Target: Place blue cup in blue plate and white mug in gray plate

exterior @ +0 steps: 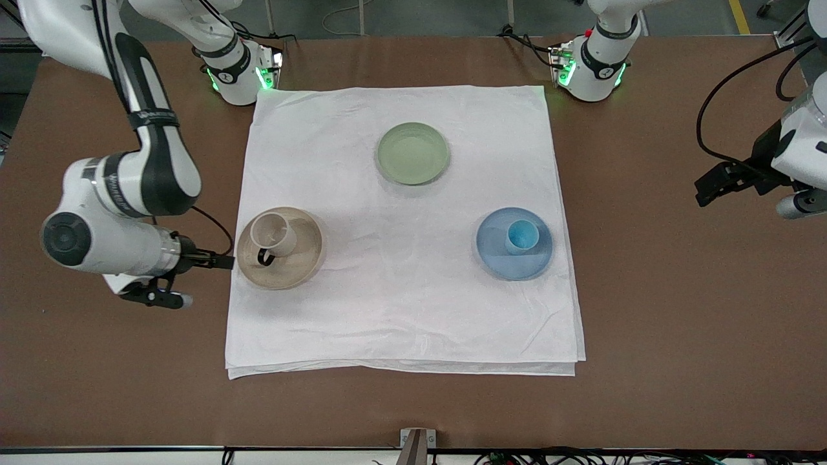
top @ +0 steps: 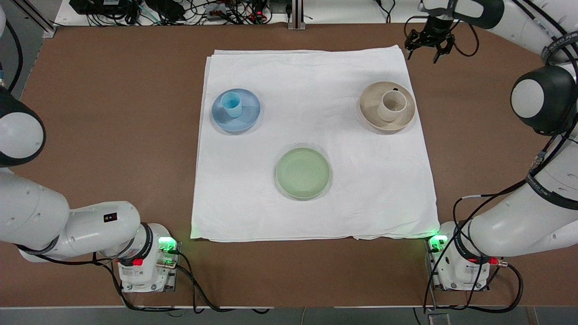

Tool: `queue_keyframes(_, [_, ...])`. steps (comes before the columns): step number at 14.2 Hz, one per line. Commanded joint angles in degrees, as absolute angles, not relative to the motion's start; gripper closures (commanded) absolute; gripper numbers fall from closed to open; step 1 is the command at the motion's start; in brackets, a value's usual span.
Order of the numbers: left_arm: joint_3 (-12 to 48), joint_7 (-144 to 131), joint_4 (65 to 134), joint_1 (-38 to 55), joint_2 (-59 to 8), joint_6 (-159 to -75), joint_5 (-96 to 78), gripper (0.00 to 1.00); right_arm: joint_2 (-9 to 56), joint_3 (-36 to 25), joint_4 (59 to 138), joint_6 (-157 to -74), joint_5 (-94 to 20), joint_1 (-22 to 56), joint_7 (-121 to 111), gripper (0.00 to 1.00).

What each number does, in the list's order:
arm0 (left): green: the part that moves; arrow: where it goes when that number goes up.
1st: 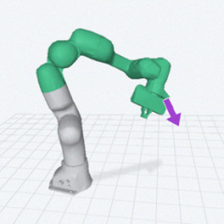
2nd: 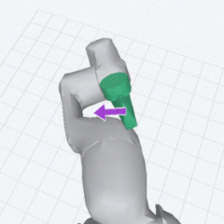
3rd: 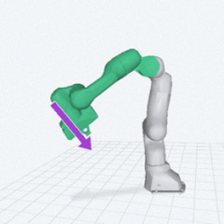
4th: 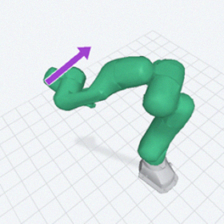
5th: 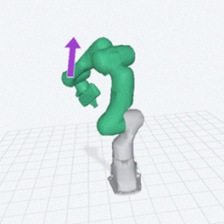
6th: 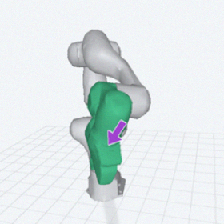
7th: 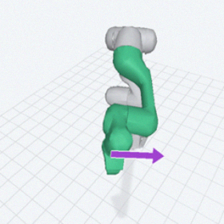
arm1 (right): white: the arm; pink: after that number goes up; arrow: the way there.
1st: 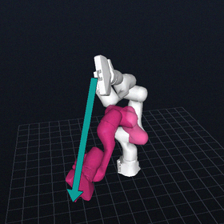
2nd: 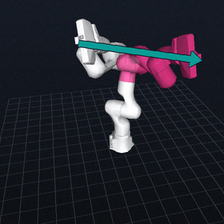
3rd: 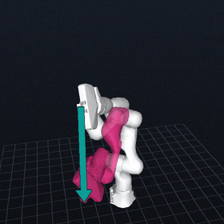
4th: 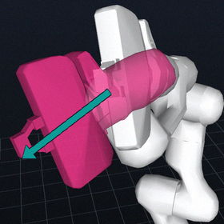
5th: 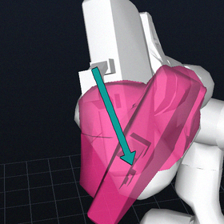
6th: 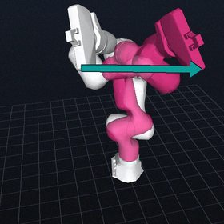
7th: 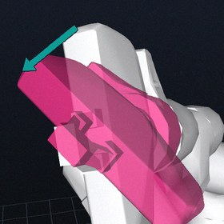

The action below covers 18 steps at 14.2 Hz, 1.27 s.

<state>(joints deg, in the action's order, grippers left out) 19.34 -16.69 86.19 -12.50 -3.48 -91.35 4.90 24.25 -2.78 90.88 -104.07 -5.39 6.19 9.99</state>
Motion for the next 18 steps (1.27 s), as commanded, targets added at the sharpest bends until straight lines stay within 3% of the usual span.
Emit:
queue_keyframes(1, [8.58, -15.38, 87.63, -2.42, -0.01, -87.65, 3.17, 0.0, 23.65, -2.02, 87.11, -99.77, -4.14, 0.89, 3.18, 0.0])
queue_keyframes(3, [4.66, -13.37, 87.71, 0.26, 1.4, -86.14, 0.11, 0.0, 22.86, -1.93, 83.78, -95.99, -1.42, -2.36, 0.36, 0.0])
queue_keyframes(9, [4.83, -10.36, 89.91, -1.94, 3.51, -84.37, -1.41, 0.0, 21.37, -2.02, 72.17, -79.91, -0.35, -10.63, -10.55, 0.0])
queue_keyframes(12, [5.36, -10.72, 89.91, -1.93, 3.08, -84.81, -1.41, 0.0, 21.01, -1.85, 68.49, -79.9, -0.27, -10.2, -5.31, 0.0])
queue_keyframes(18, [5.89, -10.63, 90.35, -1.85, 2.9, -85.07, -1.41, 0.0, 20.66, -0.7, 68.38, -78.93, -1.58, -7.21, 0.35, 0.0])
